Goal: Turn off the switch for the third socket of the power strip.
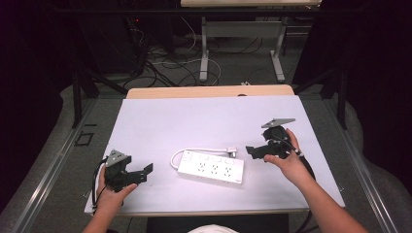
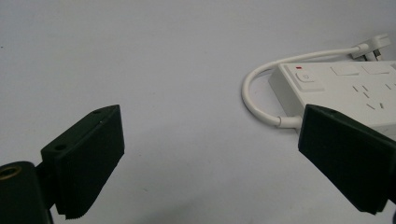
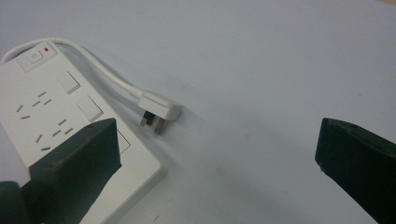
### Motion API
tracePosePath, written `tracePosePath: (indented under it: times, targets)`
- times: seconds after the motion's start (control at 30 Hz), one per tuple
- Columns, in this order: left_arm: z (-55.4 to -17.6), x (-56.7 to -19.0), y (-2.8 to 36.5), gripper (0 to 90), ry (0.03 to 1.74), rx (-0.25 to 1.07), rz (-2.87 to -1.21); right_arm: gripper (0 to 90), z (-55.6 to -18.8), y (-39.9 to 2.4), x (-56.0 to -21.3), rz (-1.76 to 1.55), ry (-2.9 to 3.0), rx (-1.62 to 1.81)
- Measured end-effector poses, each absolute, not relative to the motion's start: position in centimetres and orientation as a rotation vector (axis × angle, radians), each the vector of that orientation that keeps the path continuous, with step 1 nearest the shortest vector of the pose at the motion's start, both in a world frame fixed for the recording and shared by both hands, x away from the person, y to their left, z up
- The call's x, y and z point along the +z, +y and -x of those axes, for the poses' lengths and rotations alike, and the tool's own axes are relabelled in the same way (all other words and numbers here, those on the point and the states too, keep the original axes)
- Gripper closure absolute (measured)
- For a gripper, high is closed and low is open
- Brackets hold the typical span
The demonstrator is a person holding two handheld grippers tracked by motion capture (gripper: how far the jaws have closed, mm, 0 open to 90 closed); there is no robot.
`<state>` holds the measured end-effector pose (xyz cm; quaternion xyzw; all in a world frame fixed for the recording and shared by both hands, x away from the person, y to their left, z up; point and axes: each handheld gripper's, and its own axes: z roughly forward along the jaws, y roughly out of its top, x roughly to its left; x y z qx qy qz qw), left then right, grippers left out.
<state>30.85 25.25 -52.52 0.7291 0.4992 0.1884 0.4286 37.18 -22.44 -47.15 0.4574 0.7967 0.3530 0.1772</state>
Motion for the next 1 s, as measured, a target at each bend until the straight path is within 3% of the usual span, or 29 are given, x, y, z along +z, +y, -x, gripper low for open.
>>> tracePosePath:
  times: [0.6,1.0]
  targets:
    - [-30.8,-52.5,25.5,6.7,1.265,0.484,-1.804,0.0,-33.4,-25.9,-47.5,-1.33,2.127,1.068]
    - [-30.8,-52.5,25.5,4.2,1.261,0.492,-1.81,0.0,-31.8,-28.3,-49.5,-1.399,2.045,1.067]
